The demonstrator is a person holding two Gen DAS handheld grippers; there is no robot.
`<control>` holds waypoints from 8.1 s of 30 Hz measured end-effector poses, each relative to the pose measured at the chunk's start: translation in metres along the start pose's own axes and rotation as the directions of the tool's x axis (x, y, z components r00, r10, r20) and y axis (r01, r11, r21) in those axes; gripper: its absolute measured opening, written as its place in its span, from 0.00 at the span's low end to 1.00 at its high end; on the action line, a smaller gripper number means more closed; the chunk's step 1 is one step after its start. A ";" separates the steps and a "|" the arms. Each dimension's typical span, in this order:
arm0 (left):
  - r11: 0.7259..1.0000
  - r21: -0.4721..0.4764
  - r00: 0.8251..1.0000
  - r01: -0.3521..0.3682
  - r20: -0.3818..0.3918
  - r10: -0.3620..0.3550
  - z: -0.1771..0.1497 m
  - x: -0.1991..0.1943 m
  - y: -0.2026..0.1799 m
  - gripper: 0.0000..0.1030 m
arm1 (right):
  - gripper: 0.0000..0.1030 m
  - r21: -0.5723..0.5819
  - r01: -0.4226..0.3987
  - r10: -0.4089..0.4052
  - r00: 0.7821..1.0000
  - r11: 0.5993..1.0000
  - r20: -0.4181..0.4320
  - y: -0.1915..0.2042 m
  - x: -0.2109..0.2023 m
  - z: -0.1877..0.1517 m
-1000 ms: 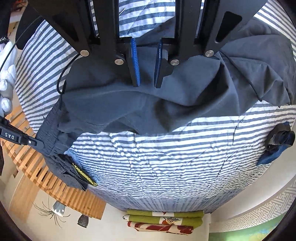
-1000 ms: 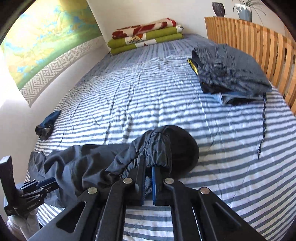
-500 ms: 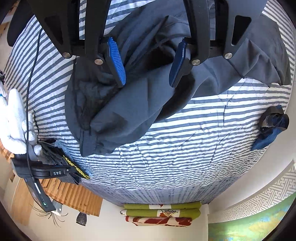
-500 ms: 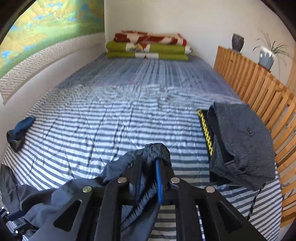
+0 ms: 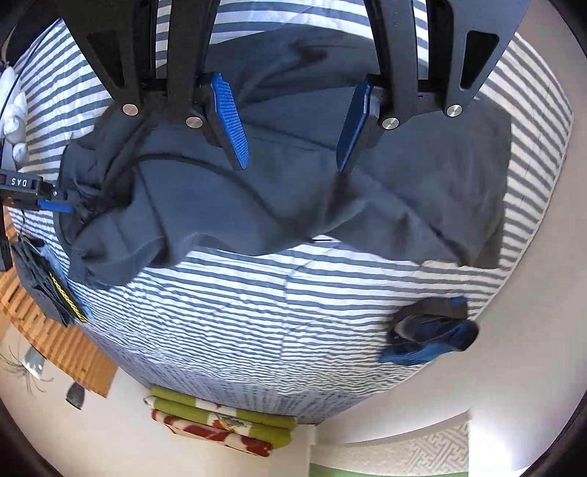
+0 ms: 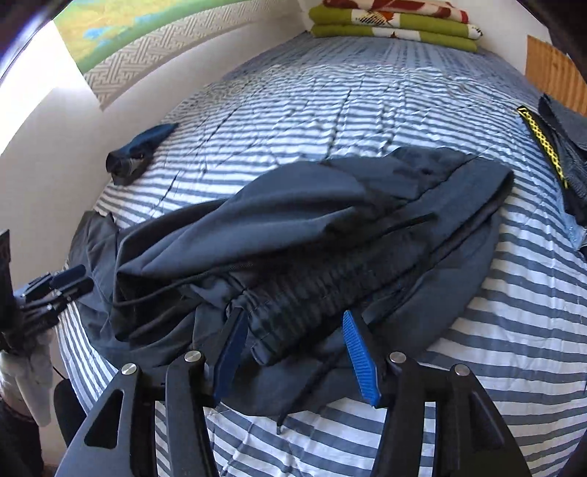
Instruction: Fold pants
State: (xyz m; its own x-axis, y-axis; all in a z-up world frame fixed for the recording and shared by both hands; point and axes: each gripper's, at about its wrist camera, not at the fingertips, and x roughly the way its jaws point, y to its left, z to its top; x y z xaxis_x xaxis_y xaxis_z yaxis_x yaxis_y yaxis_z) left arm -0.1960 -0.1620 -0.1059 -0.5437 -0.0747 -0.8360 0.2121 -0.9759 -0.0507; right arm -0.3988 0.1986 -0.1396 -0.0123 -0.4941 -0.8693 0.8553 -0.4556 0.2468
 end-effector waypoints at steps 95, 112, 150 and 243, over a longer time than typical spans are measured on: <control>0.957 -0.290 1.000 -0.011 0.007 0.014 -0.027 -0.082 0.175 0.40 | 0.01 -0.420 -0.048 0.071 0.997 0.906 0.041 0.162 -0.094 -0.092; 0.960 -0.254 0.978 -0.117 -0.197 0.067 0.007 0.041 0.160 0.80 | 0.50 -0.318 0.002 -0.012 1.000 0.948 -0.028 0.112 -0.066 -0.094; 0.991 -0.039 0.970 -0.127 -0.214 0.116 0.071 0.096 0.066 0.63 | 0.54 -0.532 0.063 -0.161 0.977 0.844 -0.140 0.115 0.080 -0.026; 0.971 -0.228 0.995 0.070 -0.051 -0.084 0.089 0.039 0.123 0.56 | 0.04 -0.447 0.131 -0.179 0.982 0.885 -0.066 0.090 0.031 -0.018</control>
State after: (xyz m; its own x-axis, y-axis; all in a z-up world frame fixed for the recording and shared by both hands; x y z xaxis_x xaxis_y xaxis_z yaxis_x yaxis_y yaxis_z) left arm -0.2633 -0.3030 -0.0957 -0.5176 0.0180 -0.8554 0.3532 -0.9061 -0.2328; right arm -0.3124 0.1556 -0.1517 -0.1311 -0.3549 -0.9257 0.9867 -0.1370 -0.0872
